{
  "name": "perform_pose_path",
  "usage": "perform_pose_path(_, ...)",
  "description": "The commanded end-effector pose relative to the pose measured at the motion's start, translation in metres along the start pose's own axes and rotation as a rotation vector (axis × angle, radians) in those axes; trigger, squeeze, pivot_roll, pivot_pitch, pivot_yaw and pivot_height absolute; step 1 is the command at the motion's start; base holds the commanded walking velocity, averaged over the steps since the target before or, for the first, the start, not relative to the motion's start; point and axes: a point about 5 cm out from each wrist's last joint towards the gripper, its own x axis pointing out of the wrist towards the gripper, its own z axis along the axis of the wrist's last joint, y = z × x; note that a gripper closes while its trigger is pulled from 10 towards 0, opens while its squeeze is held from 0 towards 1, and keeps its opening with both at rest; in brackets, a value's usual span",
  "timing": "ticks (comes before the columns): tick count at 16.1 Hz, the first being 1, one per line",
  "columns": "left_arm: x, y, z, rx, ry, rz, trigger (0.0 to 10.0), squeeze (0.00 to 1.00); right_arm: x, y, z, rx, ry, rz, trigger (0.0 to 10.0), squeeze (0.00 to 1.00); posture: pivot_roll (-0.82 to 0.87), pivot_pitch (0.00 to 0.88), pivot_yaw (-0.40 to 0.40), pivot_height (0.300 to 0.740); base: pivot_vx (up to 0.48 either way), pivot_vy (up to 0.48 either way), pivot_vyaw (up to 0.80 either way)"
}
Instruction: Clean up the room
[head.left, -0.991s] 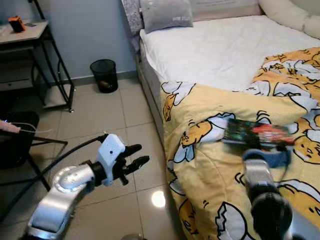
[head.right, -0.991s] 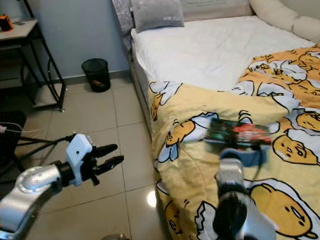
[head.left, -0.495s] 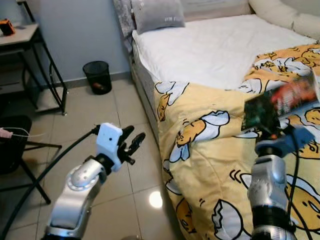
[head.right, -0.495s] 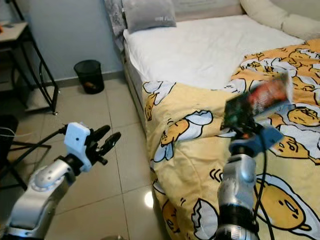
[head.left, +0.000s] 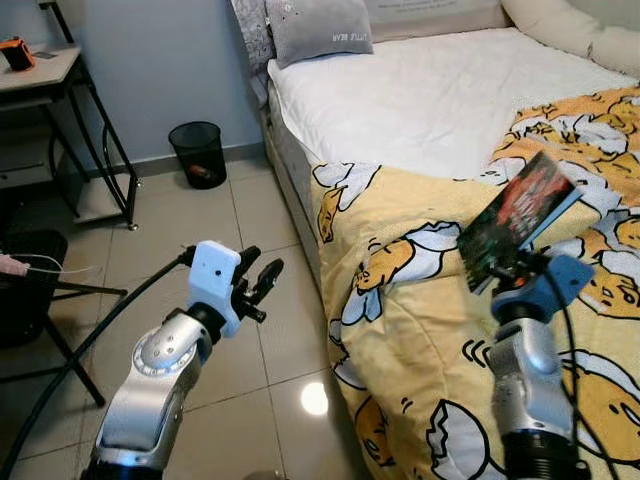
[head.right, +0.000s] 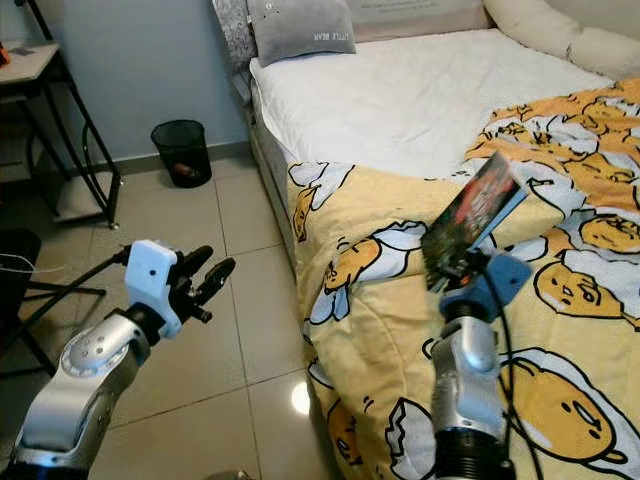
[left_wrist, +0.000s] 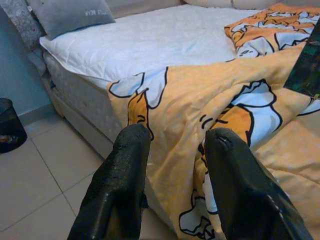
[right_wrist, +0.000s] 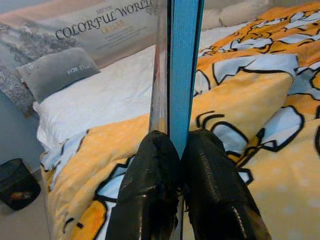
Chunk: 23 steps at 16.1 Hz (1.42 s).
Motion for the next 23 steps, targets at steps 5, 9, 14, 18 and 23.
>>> perform_pose_path(5, 0.01, 0.006, -0.005, 0.015, 0.042, 0.022, 10.0, 0.0, -0.003, 0.003, 0.001, -0.069, 0.022, -0.001, 10.0, 0.0, 0.05, 0.0, 0.063, 0.74, 0.0, 0.0, 0.0)
perform_pose_path(9, 0.009, 0.006, -0.005, 0.027, 0.042, 0.02, 10.0, 0.0, -0.001, 0.005, -0.002, -0.047, 0.052, 0.03, 10.0, 0.0, 0.05, 0.0, 0.051, 0.74, 0.0, 0.0, 0.0)
perform_pose_path(14, 0.015, 0.009, 0.001, -0.162, 0.016, -0.032, 10.0, 0.0, 0.005, 0.017, 0.003, 0.006, 0.051, 0.174, 10.0, 0.0, 0.04, 0.0, 0.057, 0.74, 0.0, 0.0, 0.0)
perform_pose_path(18, 0.02, 0.021, -0.012, -0.435, 0.087, 0.119, 10.0, 0.0, 0.009, 0.019, 0.008, 0.015, 0.037, 0.206, 10.0, 0.0, 0.05, 0.0, 0.051, 0.74, 0.0, 0.0, 0.0)
perform_pose_path(23, 0.015, 0.022, -0.018, -0.391, 0.079, 0.107, 10.0, 0.0, 0.015, 0.03, 0.007, 0.025, 0.04, 0.263, 10.0, 0.0, 0.07, 0.0, 0.047, 0.74, 0.0, 0.0, 0.0)
